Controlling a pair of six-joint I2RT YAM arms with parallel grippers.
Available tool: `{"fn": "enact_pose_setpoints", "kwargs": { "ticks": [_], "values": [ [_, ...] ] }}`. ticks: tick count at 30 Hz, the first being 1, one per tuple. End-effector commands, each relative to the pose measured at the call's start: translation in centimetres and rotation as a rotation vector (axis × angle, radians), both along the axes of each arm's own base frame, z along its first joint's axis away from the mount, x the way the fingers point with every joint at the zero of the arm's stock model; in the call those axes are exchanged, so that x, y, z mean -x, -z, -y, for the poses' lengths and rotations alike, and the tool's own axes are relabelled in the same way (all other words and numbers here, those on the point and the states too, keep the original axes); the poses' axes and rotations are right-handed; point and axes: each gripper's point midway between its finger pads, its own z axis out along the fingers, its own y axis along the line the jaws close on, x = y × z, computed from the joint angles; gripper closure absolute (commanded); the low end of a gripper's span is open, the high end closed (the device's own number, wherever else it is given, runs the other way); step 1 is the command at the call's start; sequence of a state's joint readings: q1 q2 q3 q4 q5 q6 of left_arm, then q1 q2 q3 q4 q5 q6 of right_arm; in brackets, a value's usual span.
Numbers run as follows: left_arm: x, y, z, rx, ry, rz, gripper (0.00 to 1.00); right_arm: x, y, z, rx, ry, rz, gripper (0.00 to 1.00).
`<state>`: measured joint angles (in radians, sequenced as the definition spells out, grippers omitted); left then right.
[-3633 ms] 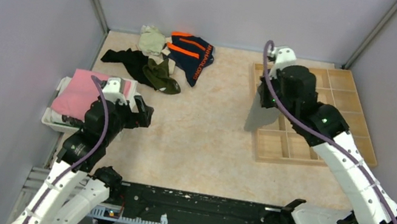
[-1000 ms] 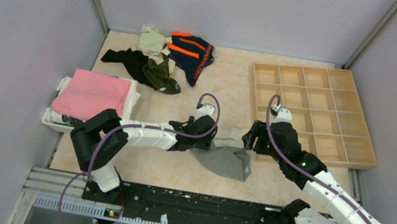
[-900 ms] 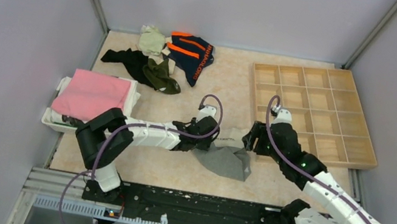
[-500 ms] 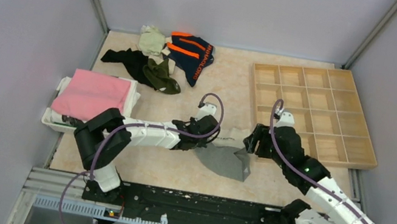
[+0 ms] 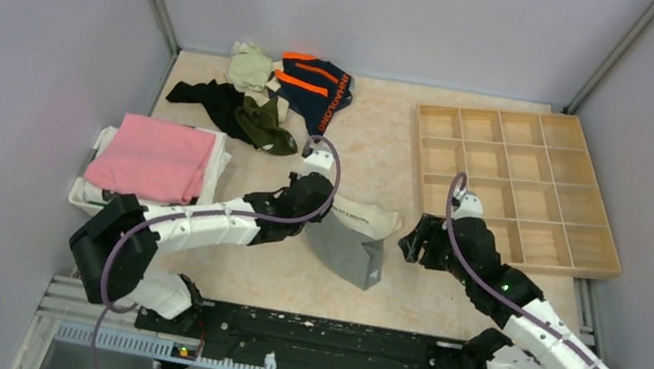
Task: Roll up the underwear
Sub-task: Flatten out the underwear at the center of the board.
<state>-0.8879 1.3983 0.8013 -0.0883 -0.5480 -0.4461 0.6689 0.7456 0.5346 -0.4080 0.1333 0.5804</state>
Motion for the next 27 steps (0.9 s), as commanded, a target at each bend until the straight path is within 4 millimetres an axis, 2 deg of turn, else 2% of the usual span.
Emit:
{"fn": "enact_pose_setpoints", "kwargs": {
  "ticks": [1,6,10,15,19,20,23,27],
  "values": [
    [-1.0,0.1,-3.6,-0.005,-0.090,0.016,1.00,-0.7,-1.0,-0.4,-0.040,0.010,0.024,0.38],
    [-0.6,1.8,-6.3,0.084,-0.137,-0.047,0.99,-0.6,0.3,-1.6,-0.049,-0.033,-0.025,0.37],
    [0.4,2.5,-6.5,0.120,-0.116,-0.071,0.83,-1.5,0.7,-3.4,-0.099,-0.049,-0.035,0.37],
    [1.2,2.2,-6.7,0.159,-0.120,-0.077,0.61,-4.1,0.6,-6.2,-0.143,-0.076,-0.024,0.36],
    [1.3,1.0,-6.9,0.217,-0.144,-0.052,0.31,-7.0,1.3,-8.4,-0.120,-0.091,-0.022,0.34],
    [1.2,0.7,-6.9,0.228,-0.149,-0.043,0.22,-7.7,2.1,-8.8,-0.098,-0.089,-0.036,0.34],
    [0.6,0.5,-7.0,0.232,-0.162,-0.025,0.12,-9.8,3.4,-9.7,-0.064,-0.087,-0.054,0.32],
    [-0.4,1.8,-7.3,0.184,-0.191,-0.060,0.09,-12.0,5.5,-9.9,-0.033,-0.066,-0.088,0.30]
  ]
}}
